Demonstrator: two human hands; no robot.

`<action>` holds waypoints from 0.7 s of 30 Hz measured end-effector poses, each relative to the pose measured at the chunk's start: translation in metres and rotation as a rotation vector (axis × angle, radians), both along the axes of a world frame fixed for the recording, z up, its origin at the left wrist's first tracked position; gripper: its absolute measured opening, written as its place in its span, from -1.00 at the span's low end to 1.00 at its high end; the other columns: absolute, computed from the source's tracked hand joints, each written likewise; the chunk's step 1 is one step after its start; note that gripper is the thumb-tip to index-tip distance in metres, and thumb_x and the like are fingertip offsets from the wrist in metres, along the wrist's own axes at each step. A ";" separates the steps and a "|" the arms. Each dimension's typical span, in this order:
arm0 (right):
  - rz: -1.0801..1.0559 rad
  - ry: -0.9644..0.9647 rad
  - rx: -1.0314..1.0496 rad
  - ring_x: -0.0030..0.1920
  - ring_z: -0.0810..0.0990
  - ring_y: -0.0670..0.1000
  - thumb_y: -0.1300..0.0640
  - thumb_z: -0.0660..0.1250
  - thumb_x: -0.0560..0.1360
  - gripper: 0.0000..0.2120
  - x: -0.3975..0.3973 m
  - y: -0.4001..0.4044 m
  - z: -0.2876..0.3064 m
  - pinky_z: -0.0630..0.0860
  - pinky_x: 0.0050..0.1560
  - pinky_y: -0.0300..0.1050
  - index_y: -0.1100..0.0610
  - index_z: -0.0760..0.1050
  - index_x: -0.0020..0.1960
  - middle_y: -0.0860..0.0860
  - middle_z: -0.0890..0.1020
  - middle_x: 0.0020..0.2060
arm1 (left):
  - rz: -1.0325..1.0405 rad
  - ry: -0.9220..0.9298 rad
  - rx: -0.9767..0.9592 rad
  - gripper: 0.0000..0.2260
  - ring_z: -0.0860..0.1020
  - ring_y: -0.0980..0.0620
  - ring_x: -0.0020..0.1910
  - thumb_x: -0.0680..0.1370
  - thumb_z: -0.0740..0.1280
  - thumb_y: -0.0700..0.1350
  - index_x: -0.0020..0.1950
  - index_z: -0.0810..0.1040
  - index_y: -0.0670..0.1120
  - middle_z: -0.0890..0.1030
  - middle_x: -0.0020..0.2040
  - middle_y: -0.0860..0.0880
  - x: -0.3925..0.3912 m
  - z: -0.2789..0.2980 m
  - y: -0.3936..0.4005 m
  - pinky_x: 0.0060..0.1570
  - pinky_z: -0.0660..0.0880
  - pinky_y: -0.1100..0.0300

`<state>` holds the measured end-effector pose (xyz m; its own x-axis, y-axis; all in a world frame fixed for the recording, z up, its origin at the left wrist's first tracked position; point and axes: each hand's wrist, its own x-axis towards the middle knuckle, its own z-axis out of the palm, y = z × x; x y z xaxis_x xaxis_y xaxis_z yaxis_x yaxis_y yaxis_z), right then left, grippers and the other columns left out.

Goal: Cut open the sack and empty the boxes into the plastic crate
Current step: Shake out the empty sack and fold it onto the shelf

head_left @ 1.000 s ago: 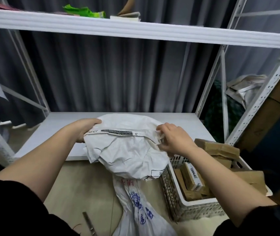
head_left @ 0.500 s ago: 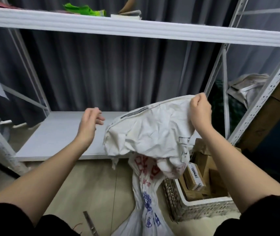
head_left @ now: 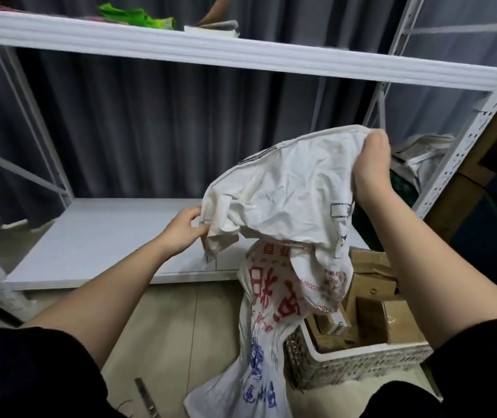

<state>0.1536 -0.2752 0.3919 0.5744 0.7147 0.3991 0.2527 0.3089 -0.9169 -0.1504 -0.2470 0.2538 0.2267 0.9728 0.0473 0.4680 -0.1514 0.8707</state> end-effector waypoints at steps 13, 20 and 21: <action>-0.347 -0.917 -0.192 -0.15 0.51 0.26 0.02 0.01 0.61 -0.75 0.035 -0.005 0.003 0.24 -0.23 -0.02 0.17 0.34 0.03 0.20 0.55 -0.20 | 0.538 0.644 0.725 -0.75 0.54 -0.31 -0.18 0.63 0.11 0.04 0.01 0.43 -0.12 0.58 -0.11 -0.23 -0.072 0.105 0.009 -0.25 0.39 -0.01; 0.189 -0.367 -0.280 -0.30 0.36 -0.03 0.18 0.14 0.50 -0.83 0.027 0.002 0.003 0.27 -0.30 -0.10 0.06 0.31 -0.27 -0.05 0.38 -0.35 | 0.568 0.808 0.660 -0.73 0.56 -0.28 -0.10 0.63 0.09 0.00 0.06 0.47 -0.15 0.61 -0.02 -0.24 -0.097 0.107 0.015 -0.09 0.46 -0.10; 0.278 -0.252 -0.208 -0.31 0.37 -0.10 0.22 0.17 0.51 -0.81 0.020 0.001 0.004 0.29 -0.31 -0.19 0.03 0.36 -0.26 -0.08 0.40 -0.34 | 0.550 0.659 0.519 -0.71 0.54 -0.26 0.07 0.60 0.10 0.00 0.17 0.48 -0.10 0.60 0.10 -0.20 -0.092 0.109 0.015 0.09 0.42 -0.12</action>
